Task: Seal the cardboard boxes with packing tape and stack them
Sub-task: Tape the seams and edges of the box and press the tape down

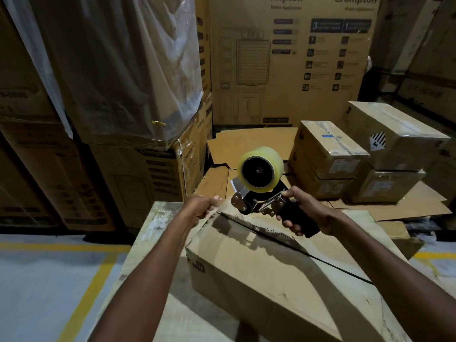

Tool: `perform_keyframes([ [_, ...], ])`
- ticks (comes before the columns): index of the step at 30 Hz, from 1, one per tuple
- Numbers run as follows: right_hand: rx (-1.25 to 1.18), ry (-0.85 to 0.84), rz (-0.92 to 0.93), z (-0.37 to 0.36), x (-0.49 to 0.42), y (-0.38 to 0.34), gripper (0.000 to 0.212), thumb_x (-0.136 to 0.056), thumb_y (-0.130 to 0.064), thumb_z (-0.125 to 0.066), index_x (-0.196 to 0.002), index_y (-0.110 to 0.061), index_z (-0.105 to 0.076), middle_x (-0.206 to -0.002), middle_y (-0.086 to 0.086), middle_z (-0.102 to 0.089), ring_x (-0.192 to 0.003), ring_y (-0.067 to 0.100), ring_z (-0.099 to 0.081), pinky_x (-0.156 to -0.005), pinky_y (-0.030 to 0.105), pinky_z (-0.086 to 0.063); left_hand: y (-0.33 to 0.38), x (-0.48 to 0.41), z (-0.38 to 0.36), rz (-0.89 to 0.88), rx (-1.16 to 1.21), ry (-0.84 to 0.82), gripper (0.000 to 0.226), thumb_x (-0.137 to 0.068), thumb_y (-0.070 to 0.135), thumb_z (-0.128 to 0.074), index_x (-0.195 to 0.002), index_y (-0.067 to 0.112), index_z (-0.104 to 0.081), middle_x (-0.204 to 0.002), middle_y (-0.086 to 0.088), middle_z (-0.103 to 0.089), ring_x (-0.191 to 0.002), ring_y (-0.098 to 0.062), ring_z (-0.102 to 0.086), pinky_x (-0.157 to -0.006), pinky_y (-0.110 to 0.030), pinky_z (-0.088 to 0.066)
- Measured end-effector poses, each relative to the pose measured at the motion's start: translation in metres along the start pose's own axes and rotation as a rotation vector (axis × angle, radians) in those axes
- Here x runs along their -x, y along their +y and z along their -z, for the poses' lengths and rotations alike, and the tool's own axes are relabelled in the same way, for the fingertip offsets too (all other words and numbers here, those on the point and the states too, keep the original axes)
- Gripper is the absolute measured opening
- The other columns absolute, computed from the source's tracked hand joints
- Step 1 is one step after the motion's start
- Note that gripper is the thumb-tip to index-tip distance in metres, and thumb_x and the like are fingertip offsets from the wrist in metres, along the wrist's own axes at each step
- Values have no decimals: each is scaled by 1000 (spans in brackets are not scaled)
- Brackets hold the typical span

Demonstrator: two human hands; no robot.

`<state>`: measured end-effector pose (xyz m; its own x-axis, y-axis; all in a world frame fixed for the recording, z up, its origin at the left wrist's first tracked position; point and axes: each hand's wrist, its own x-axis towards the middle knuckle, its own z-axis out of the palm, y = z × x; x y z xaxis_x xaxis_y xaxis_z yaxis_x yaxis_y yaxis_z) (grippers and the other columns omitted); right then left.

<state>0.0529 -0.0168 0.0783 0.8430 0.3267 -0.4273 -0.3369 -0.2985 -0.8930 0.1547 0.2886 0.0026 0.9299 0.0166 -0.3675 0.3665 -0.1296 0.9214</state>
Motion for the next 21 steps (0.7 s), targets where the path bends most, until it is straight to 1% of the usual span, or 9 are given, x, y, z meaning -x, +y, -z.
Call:
perform_keyframes([
  [2, 6, 7, -6, 0, -1, 6, 69, -97, -64, -34, -94, -2, -64, -73, 11, -54, -57, 22, -46, -55, 30, -40, -2, -4, 16, -62, -105, 19, 21, -94, 23, -74, -91, 3, -76, -70, -5, -63, -55, -11, -48, -48, -22, -38],
  [5, 56, 44, -34, -8, -8, 14, 70, -91, -68, -40, -93, -2, -67, -73, 11, -58, -55, 21, -49, -54, 28, -41, -5, -7, 18, -192, -271, 41, 27, -94, 23, -72, -76, 3, -71, -64, -6, -54, -53, -15, -40, -51, -25, -29],
  [8, 84, 74, -64, -16, -12, 20, 64, -98, -63, -40, -93, -4, -65, -73, 8, -60, -55, 18, -52, -52, 24, -42, -13, -11, 17, -269, -359, 0, 31, -99, 24, -66, -76, 3, -68, -63, -7, -43, -54, -15, -33, -55, -29, -23],
  [10, 92, 65, -78, -17, -15, 21, 66, -91, -68, -46, -92, -4, -64, -73, 7, -60, -55, 16, -51, -51, 22, -42, -19, -15, 16, -289, -383, -1, 35, -100, 26, -64, -77, 0, -68, -61, -5, -41, -51, -14, -30, -55, -30, -23],
  [12, 101, 52, -94, -16, -18, 20, 68, -83, -69, -49, -94, -4, -65, -73, 6, -59, -55, 16, -51, -51, 23, -41, -26, -22, 13, -308, -399, 19, 39, -99, 26, -65, -64, 8, -61, -57, -2, -38, -49, -14, -28, -58, -32, -24],
  [13, 102, 47, -101, -15, -19, 20, 68, -85, -69, -50, -95, -4, -65, -73, 6, -59, -56, 16, -51, -52, 24, -41, -29, -24, 11, -324, -402, 25, 44, -99, 27, -65, -58, 15, -54, -56, 0, -36, -51, -15, -29, -61, -32, -25],
  [15, 102, 52, -106, -13, -20, 19, 63, -96, -64, -48, -97, -4, -64, -72, 6, -59, -55, 15, -51, -52, 24, -41, -33, -29, 7, -372, -430, 42, 48, -98, 31, -65, -57, 21, -44, -58, 0, -37, -57, -15, -34, -64, -32, -29],
  [18, 100, 59, -102, -11, -21, 19, 55, -101, -56, -44, -97, -4, -62, -71, 6, -58, -55, 15, -50, -52, 25, -41, -35, -29, 4, -426, -471, 65, 48, -99, 31, -64, -59, 21, -41, -58, 2, -38, -56, -14, -36, -61, -30, -30],
  [21, 105, 44, -109, -9, -28, 25, 58, -100, -59, -47, -100, -4, -65, -73, 8, -59, -56, 17, -50, -54, 28, -41, -38, -26, 1, -503, -551, 102, 51, -99, 32, -63, -58, 21, -35, -56, 4, -34, -51, -11, -31, -56, -31, -26],
])
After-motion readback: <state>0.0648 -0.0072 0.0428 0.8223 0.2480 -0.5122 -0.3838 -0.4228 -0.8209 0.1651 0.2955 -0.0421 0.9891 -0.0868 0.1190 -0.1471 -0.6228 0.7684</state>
